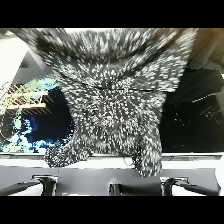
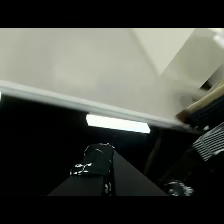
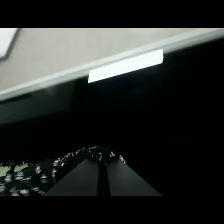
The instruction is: Fold the clothes and pants, and hang the long-sleeved shirts on hangers.
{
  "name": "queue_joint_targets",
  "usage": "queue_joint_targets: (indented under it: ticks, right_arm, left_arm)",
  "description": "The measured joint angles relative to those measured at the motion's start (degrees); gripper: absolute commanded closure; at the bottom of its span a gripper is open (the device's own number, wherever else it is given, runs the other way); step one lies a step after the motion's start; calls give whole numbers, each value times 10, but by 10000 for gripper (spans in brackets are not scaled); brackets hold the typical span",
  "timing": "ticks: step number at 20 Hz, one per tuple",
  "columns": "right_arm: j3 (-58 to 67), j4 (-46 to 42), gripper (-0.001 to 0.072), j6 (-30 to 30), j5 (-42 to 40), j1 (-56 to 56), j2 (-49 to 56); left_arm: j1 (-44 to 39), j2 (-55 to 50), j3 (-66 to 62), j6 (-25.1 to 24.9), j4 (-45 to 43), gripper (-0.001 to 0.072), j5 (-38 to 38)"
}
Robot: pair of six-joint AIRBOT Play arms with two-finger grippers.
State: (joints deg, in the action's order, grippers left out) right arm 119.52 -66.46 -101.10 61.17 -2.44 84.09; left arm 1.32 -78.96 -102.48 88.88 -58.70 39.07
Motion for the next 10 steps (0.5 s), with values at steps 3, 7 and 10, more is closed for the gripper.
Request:
queue_joint_targets:
  ticks: [3, 7, 10]
  right_arm:
    - [-17, 20, 685, 2, -51, 27, 109]
    - [-26, 29, 542, 3, -47, 49, 216]
    - [-28, 31, 117, 5, 0, 51, 248]
  left_arm:
    - [-18, -106, 2, -2, 0, 690, -42]
    - [-39, -203, 3, 21, 1, 655, -21]
    - [-49, -236, 3, 56, 2, 83, 31]
